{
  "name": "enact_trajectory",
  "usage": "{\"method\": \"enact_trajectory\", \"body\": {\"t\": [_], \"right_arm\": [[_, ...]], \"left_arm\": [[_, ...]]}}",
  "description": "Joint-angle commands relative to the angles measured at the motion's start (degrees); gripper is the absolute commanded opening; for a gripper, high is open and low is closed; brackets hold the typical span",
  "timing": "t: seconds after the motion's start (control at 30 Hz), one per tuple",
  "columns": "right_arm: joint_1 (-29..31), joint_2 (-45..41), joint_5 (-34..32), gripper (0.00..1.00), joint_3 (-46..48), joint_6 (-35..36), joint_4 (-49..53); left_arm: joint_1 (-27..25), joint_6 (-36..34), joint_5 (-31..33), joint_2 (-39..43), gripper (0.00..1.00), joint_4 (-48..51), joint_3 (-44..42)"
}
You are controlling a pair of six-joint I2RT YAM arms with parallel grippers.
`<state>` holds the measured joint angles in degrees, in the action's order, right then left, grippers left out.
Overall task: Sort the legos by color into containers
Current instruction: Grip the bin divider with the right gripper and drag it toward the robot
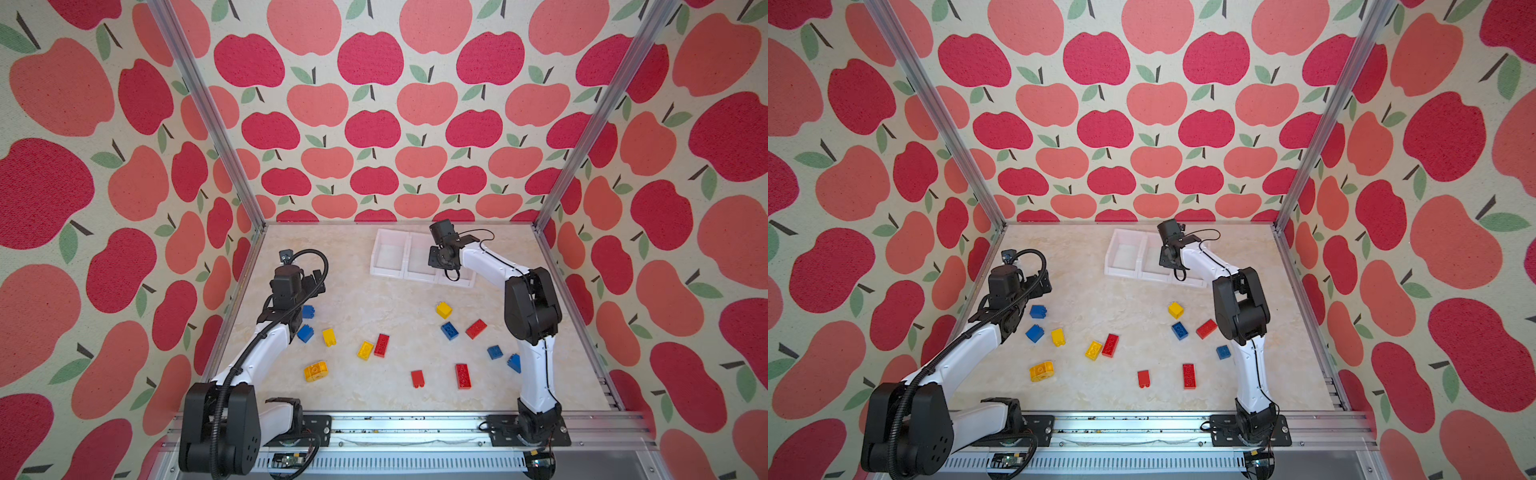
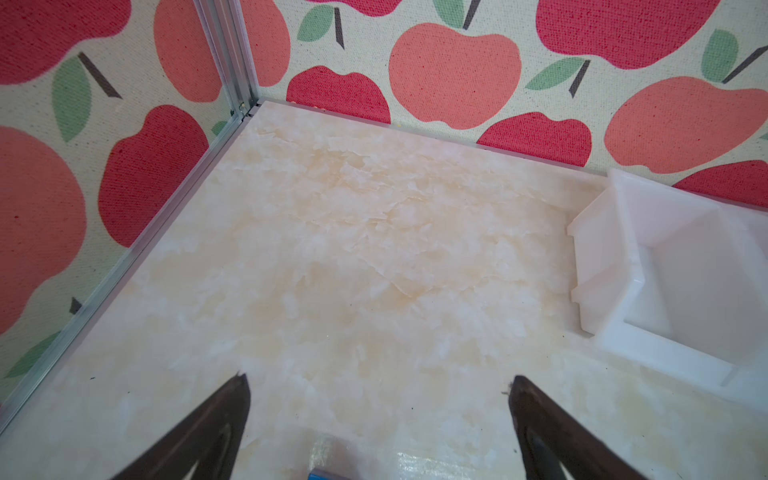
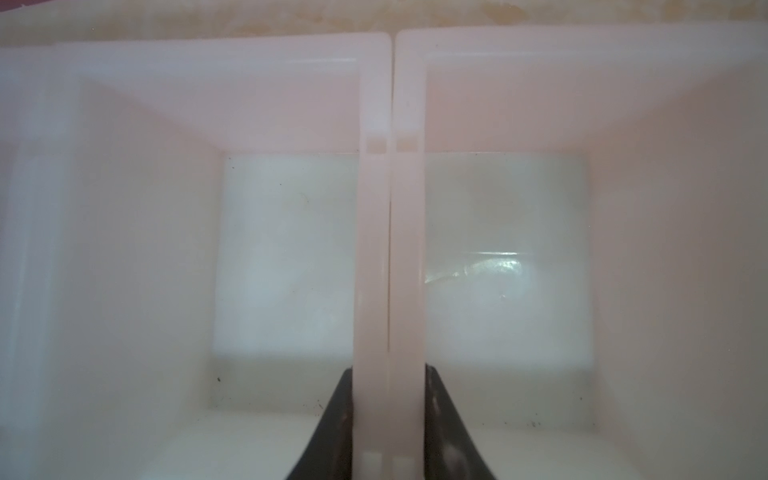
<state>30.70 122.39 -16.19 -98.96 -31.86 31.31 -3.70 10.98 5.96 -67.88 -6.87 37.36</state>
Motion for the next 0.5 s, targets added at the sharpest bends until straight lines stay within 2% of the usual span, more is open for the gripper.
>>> {"method": "enact_trajectory", "body": {"t": [0.0,0.47], "right_arm": [[2.74,1.81,3.36,0.00,-0.54,1.40,1.62],[11.67,0.30,1.85,0.00,2.63,-3.15,3.05]], "left_arm": [[-0.33,1.34,0.19,2.00,0.99,2.55,-1.37],[-0.82,1.85,0.91,4.86,0.99,3.97,-2.03]]}}
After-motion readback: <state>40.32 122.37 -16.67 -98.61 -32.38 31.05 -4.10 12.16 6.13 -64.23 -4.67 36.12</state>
